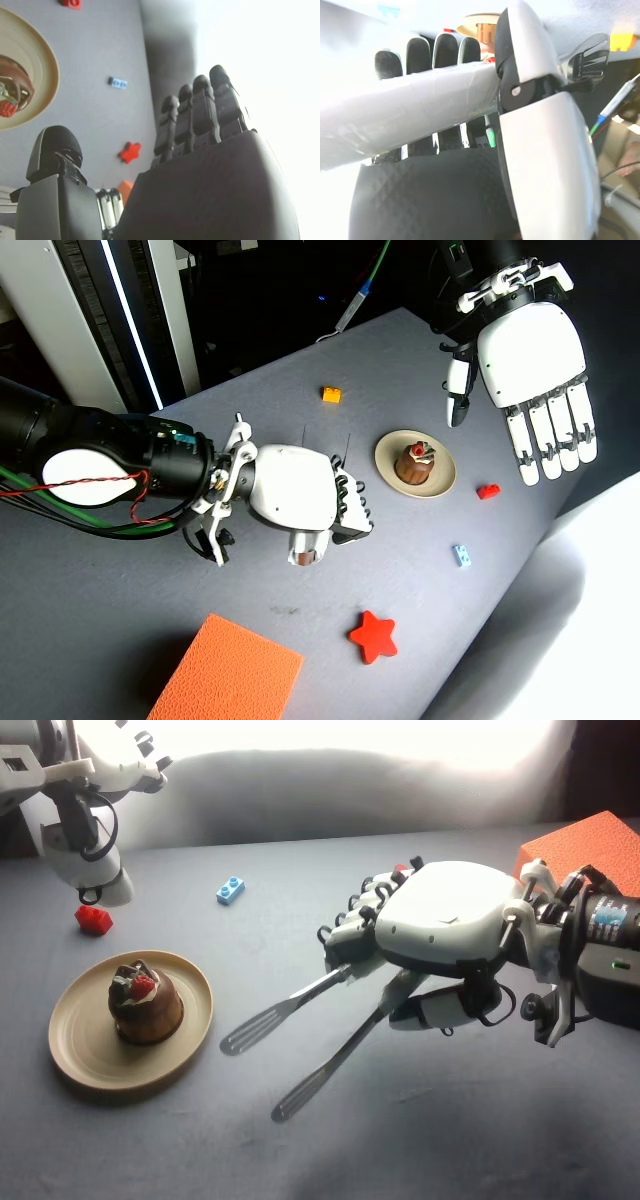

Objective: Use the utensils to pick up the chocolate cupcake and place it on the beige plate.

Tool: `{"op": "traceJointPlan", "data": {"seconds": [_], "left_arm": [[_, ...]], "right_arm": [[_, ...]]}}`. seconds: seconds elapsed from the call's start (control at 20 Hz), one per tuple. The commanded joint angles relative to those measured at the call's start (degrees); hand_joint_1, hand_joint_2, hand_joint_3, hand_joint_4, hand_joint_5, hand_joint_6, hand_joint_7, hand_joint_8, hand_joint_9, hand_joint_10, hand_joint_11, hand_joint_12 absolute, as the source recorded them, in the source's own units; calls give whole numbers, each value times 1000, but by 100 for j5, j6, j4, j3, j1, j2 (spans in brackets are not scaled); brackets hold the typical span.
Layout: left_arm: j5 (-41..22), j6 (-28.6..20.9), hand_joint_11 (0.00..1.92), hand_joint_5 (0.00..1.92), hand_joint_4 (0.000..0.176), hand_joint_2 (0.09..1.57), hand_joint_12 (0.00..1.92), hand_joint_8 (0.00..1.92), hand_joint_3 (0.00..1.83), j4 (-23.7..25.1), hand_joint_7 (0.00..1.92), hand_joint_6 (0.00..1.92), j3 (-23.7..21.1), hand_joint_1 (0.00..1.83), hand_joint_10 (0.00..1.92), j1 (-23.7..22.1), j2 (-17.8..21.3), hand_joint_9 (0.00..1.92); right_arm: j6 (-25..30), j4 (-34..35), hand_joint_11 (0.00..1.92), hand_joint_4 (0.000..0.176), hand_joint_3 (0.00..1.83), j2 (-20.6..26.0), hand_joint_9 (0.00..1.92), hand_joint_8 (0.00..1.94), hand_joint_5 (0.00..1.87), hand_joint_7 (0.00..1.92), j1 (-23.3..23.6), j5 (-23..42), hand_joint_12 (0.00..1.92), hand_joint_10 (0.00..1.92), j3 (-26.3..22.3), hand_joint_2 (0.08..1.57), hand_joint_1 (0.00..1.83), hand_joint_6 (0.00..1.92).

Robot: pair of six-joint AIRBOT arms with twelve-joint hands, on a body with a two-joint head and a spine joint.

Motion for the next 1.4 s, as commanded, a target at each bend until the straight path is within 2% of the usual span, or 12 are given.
{"op": "traceJointPlan", "data": {"seconds": [0.0, 0.1, 0.3, 0.35, 0.5, 0.65, 0.7, 0.8, 0.85, 1.05, 1.25, 1.35], "left_arm": [[-212, 49, 0, 120, 0, 1030, 187, 0, 0, 358, 93, 0, 7, 528, 0, -65, 39, 84], [-211, 49, 0, 95, 0, 1041, 133, 0, 3, 359, 78, 0, 7, 492, 0, -65, 39, 67], [-212, 49, 0, 84, 0, 1033, 218, 2, 0, 359, 84, 1, 7, 507, 3, -65, 39, 81], [-212, 49, 0, 99, 0, 1032, 224, 2, 0, 359, 94, 3, 7, 508, 4, -65, 39, 96], [-211, 49, 0, 99, 0, 1034, 170, 0, 1, 359, 86, 1, 7, 515, 0, -65, 39, 85], [-211, 49, 0, 100, 0, 1036, 155, 3, 0, 360, 81, 5, 7, 516, 3, -65, 39, 79], [-211, 49, 0, 103, 0, 1036, 157, 4, 0, 360, 82, 5, 7, 517, 3, -65, 39, 80], [-211, 49, 0, 102, 0, 1037, 177, 3, 0, 360, 85, 3, 7, 506, 3, -65, 39, 84], [-211, 49, 0, 102, 0, 1038, 199, 2, 0, 360, 89, 1, 7, 506, 3, -65, 39, 87], [-210, 49, 0, 103, 0, 1034, 246, 0, 0, 360, 97, 0, 7, 519, 0, -65, 39, 86], [-203, 50, 0, 103, 0, 1043, 289, 2, 1, 361, 105, 0, 7, 503, 2, -65, 39, 99], [-203, 51, 0, 120, 0, 1030, 284, 5, 0, 369, 117, 6, 7, 528, 5, -65, 39, 107]], "right_arm": [[-79, 92, 306, 0, 1, -45, 366, 1252, 482, 430, -1, 602, 1771, 1452, 4, 1158, 1076, 870], [-95, 113, 334, 0, 2, -148, 369, 1245, 460, 424, -41, 517, 1784, 1453, 30, 1163, 1036, 873], [-100, 393, 385, 0, 0, -311, 395, 1153, 413, 431, -67, 404, 1767, 1439, 77, 1163, 1033, 927], [-101, 442, 331, 0, 0, -332, 402, 1092, 462, 454, -67, 375, 1738, 1361, 89, 1162, 1038, 841], [-137, 448, 307, 0, 8, -345, 380, 1047, 484, 452, -111, 374, 1745, 1351, 92, 1200, 986, 736], [-218, 456, 339, 0, 0, -354, 400, 1005, 470, 462, -178, 394, 1698, 1347, 104, 1182, 1026, 744], [-244, 515, 353, 0, 0, -364, 411, 999, 476, 470, -194, 401, 1688, 1341, 118, 1175, 1033, 743], [-843, 1048, 386, 0, 0, -402, 398, 1012, 428, 434, -234, 435, 1720, 1370, 120, 1164, 1053, 728], [-928, 1113, 404, 0, 0, -411, 412, 1039, 415, 434, -243, 426, 1716, 1374, 120, 1171, 1043, 756], [-928, 1127, 361, 0, 6, -405, 392, 1051, 408, 426, -238, 329, 1722, 1336, 118, 1188, 991, 823], [-928, 1127, 341, 0, 0, -344, 415, 1014, 445, 445, -208, 327, 1717, 1283, 117, 1171, 997, 779], [-927, 1127, 253, 0, 0, -322, 409, 729, 437, 483, -170, 313, 1627, 1082, 116, 1142, 955, 547]]}}
